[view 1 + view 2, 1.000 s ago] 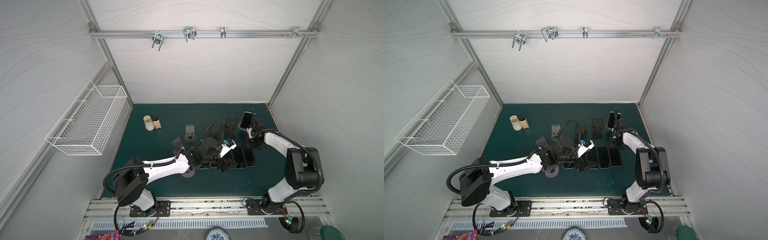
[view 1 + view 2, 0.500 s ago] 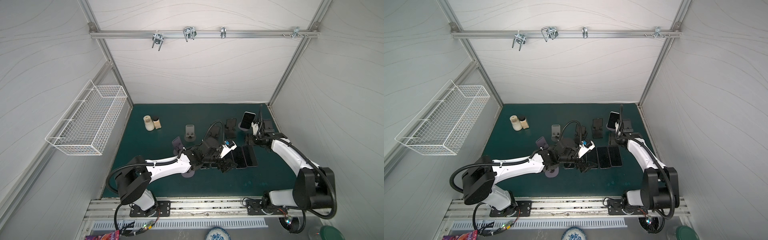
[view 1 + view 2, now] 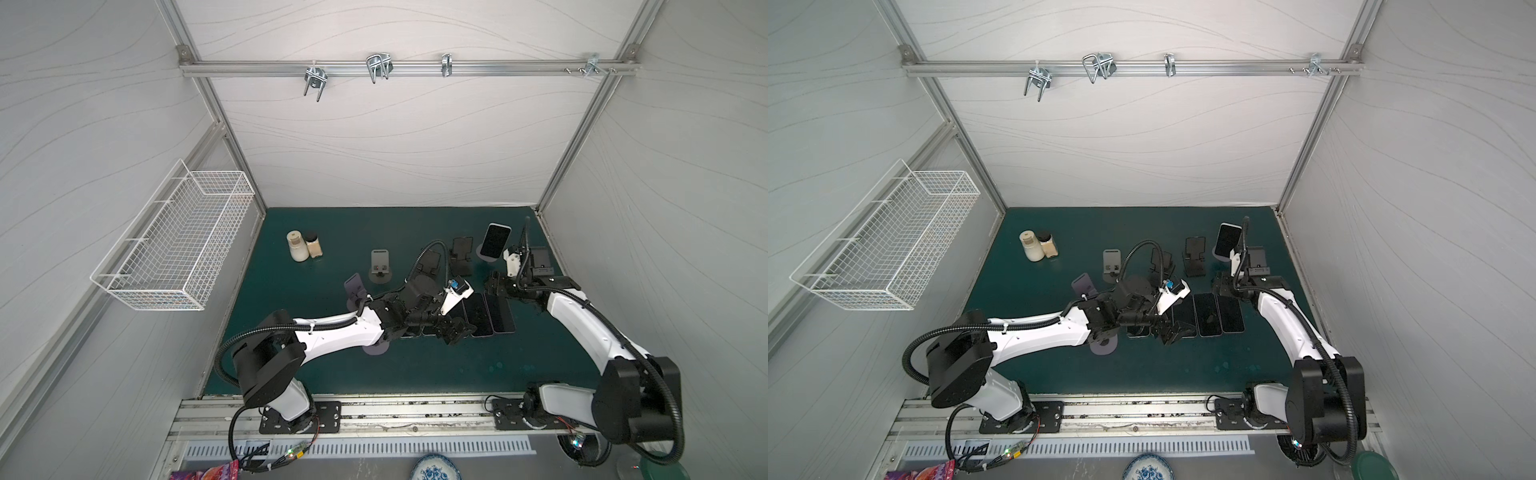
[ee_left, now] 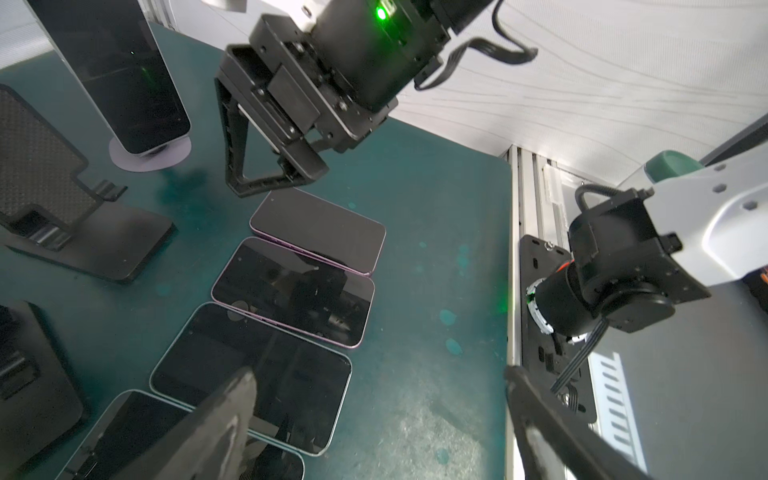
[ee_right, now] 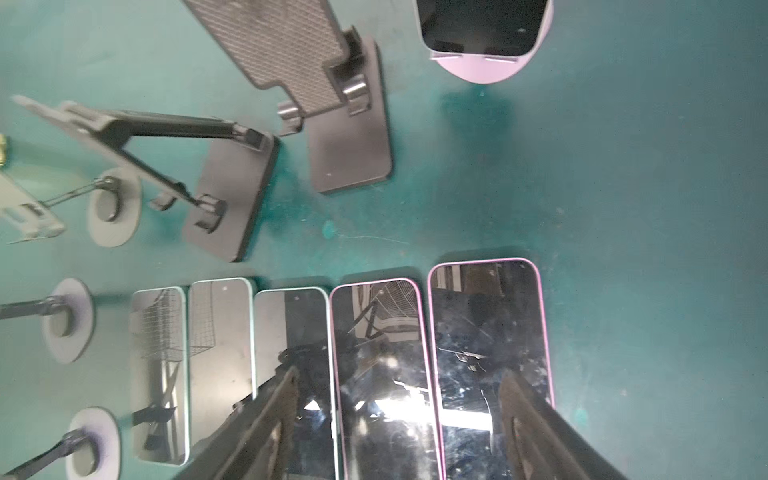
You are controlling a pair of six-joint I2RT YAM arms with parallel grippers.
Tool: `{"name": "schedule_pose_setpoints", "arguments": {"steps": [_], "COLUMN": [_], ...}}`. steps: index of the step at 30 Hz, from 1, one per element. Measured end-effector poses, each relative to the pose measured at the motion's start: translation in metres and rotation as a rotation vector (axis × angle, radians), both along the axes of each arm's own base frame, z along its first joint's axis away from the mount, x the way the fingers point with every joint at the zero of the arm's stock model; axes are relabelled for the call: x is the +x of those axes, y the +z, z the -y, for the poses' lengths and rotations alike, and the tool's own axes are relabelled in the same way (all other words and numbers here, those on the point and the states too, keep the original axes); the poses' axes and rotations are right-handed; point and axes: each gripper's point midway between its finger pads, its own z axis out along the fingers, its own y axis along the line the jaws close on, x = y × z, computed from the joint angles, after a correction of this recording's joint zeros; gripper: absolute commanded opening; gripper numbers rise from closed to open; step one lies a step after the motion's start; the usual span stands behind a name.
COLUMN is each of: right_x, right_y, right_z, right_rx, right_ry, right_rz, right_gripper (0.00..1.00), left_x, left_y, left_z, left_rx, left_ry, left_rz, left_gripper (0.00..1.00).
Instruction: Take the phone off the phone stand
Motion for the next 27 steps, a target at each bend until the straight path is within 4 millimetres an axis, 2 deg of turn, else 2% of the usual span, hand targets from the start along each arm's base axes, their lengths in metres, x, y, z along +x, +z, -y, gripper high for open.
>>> {"name": "schedule_pose_setpoints", "arguments": {"steps": [9,13,21,27], "right_x": [-0.002,0.003,0.010,0.012], "right_y": [0.003,0.014,0.043,0.044], "right_z": [-0.025,-0.032,-0.036,-0.038], "right_rx": [0.001,-0.001,0.012,-0.001], "right_ry": [0.060,0.077,0.084,0.114], "right_rz": [0.021,0.055,0.155,0.173], "right_gripper": [0.82,0.82,0.87,0.90], "left_x": [0.008,0.009,0.013,0.015], "left_y": [0.013,0.019,0.017,0.016], "left_z": [-0.003,-0.003,-0.005,-0.006], "left_rx": [-0.024,-0.034,-0.020,-0.012], "left_ry": [0.043,0.051,0.063,0.067], "left_rz": [0.039,0.059,0.083,0.104], "left_gripper": [0.95,0.95,0.95,0.95]}}
